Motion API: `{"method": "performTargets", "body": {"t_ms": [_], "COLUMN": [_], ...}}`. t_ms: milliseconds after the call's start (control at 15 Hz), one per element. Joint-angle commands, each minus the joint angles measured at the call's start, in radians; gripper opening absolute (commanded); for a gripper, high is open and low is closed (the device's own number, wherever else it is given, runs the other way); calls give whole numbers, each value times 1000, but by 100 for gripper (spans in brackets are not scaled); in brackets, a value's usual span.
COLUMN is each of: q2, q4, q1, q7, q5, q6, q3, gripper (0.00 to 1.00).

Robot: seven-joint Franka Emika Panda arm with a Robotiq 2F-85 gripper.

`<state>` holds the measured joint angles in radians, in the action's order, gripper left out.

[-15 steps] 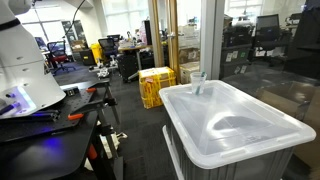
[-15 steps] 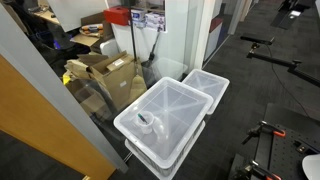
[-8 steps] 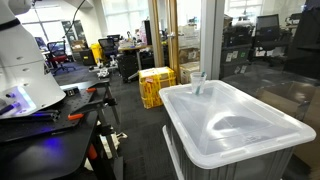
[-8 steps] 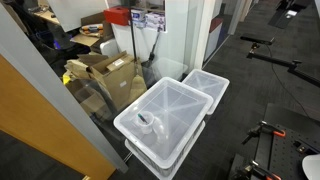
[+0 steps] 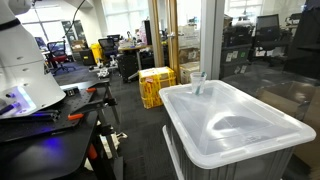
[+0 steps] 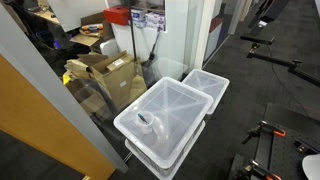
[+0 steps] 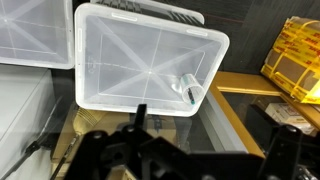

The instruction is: Remove the marker out of the cup

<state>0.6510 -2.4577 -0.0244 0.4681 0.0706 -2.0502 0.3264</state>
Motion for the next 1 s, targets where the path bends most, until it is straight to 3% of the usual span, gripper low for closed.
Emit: {"method": "performTargets", "body": {"t_ms": [0, 400, 933], "q2": [-77, -190, -359], "q4": [-17, -47, -31], "q1": [-13, -63, -161], "q7": [30, 25, 41], "q5": [21, 55, 201], "q6": [-122, -337, -526], "q3": [-27, -79, -126], "gripper": [100, 100, 100]}}
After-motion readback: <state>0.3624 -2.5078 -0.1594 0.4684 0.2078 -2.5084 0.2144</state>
